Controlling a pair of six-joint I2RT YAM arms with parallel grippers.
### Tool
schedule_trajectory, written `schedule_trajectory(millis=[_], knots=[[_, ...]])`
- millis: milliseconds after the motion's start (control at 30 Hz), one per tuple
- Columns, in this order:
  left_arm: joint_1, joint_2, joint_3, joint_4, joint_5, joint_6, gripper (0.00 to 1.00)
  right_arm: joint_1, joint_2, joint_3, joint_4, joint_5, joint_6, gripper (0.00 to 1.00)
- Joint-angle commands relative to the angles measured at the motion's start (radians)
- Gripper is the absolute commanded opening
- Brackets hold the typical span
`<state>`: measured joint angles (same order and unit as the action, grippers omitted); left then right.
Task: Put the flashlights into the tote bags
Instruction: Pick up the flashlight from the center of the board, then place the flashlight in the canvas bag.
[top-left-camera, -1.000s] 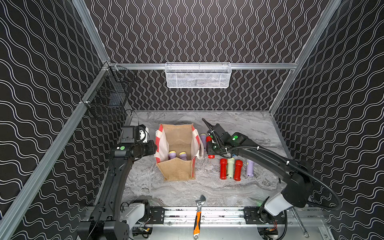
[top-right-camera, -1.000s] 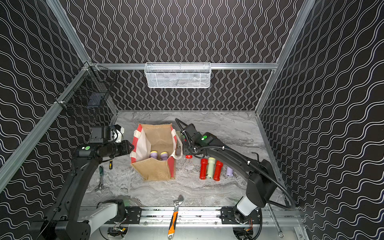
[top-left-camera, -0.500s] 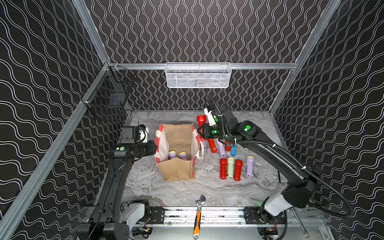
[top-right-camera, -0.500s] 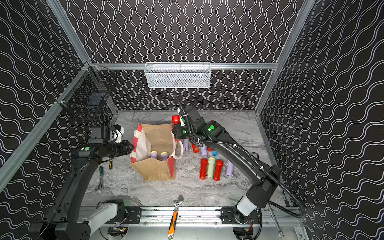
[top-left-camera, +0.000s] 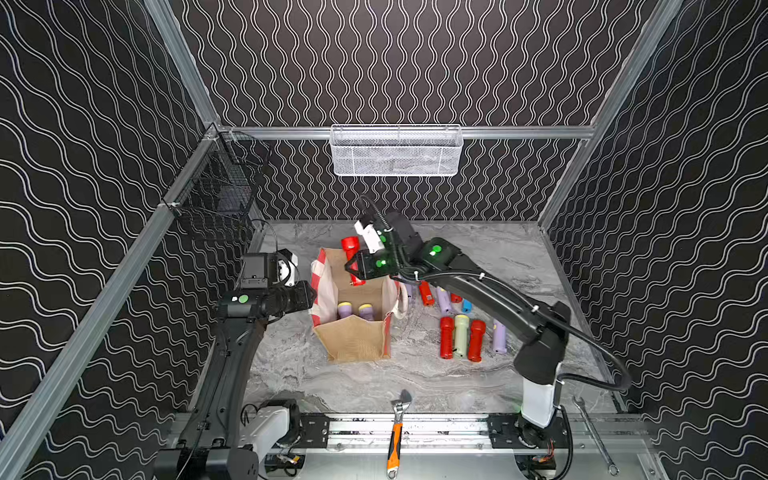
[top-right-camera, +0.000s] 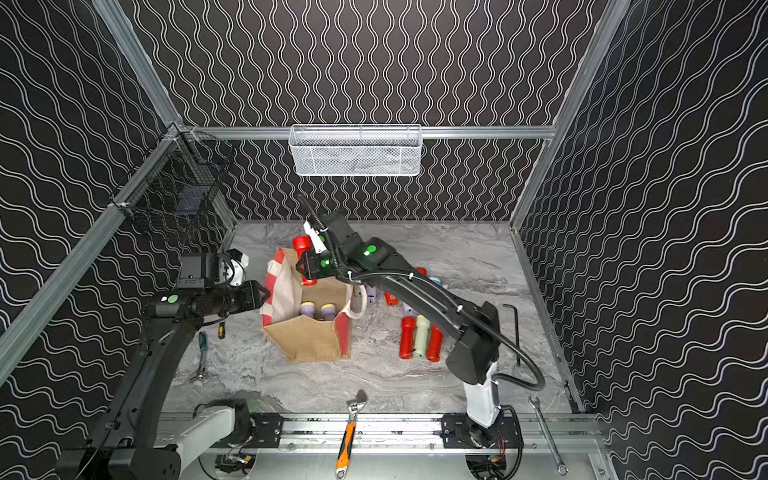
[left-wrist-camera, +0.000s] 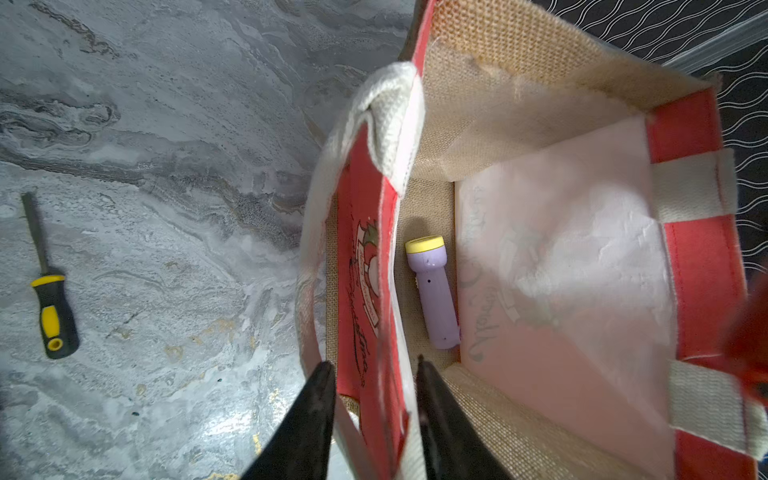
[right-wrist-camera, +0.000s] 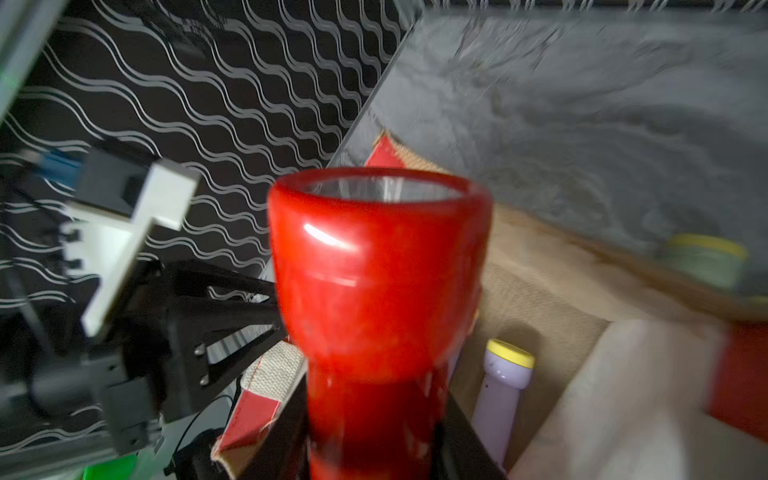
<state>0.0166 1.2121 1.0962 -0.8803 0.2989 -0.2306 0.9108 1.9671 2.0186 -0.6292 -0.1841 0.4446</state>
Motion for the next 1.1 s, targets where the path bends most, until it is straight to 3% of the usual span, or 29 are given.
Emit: schedule_trajectory(millis=[0, 267, 567, 700, 1067], knots=[[0.000, 0.009, -0.007, 0.035, 0.002, 0.011, 0.39, 0.003, 0.052, 0.029, 0.014, -0.034, 0.004, 0.21], [-0.029, 0.021, -0.048, 0.048, 0.024, 0.010, 0.40, 0.016, 0.170, 0.007, 0.009, -0.089, 0.046, 0.21], [-0.034, 0.025, -0.039, 0.056, 0.030, 0.011, 0.26, 0.028, 0.186, -0.092, 0.036, -0.160, 0.094, 0.21], [-0.038, 0.013, -0.041, 0.076, 0.077, 0.015, 0.25, 0.031, 0.202, -0.146, 0.069, -0.226, 0.116, 0.21], [-0.047, 0.006, -0.047, 0.074, 0.080, 0.020, 0.21, 0.021, 0.332, -0.086, 0.026, -0.290, 0.089, 0.22]])
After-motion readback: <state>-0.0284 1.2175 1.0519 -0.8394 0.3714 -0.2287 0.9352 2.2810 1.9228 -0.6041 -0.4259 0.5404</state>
